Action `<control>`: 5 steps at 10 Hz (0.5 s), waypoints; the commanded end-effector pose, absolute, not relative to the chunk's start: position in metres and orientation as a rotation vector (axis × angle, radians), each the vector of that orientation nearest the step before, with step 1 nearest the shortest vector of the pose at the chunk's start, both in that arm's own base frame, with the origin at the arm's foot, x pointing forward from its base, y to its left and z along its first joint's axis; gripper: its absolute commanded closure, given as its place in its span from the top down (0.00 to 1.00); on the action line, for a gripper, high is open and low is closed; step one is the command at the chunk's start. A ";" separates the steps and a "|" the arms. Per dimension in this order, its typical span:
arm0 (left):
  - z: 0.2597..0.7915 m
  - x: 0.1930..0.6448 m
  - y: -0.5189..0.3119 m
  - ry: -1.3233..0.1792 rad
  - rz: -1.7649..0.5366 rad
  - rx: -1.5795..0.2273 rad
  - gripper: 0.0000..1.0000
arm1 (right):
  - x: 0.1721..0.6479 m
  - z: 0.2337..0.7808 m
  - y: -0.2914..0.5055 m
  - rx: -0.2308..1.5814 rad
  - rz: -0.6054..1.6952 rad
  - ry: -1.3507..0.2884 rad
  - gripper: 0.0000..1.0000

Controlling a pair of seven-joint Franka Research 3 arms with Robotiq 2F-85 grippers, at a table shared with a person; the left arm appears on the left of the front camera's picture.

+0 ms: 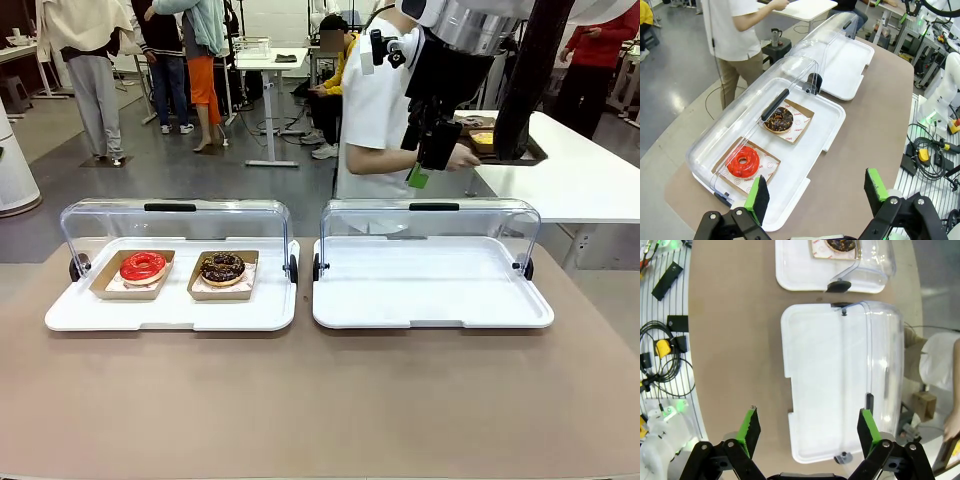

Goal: Provide the desired donut to the person.
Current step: Place the picked Paper togo box onto the Handle tray extended by the person.

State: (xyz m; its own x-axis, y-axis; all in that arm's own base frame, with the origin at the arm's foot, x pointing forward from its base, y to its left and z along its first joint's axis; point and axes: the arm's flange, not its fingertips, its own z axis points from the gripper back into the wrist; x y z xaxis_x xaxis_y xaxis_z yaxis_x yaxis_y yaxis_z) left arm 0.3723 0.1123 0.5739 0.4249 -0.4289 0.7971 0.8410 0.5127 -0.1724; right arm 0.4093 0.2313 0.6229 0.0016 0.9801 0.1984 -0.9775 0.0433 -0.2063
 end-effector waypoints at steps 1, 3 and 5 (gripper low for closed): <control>0.574 0.373 0.111 -0.770 -0.860 -0.621 1.00 | 0.421 0.636 0.198 0.064 1.456 -0.330 1.00; 0.574 0.373 0.111 -0.770 -0.860 -0.621 1.00 | 0.451 0.659 0.092 0.171 1.405 -0.411 1.00; 0.574 0.373 0.111 -0.770 -0.860 -0.621 1.00 | 0.461 0.648 -0.012 0.166 1.436 -0.331 1.00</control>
State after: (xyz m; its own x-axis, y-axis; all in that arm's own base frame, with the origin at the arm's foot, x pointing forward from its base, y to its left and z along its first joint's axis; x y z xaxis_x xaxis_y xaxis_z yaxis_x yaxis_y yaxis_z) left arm 0.3722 0.1125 0.5739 0.4250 -0.4286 0.7973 0.8409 0.5130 -0.1725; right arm 0.4495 0.0112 0.6559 0.1162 0.9259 0.3594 -0.9762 0.1732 -0.1305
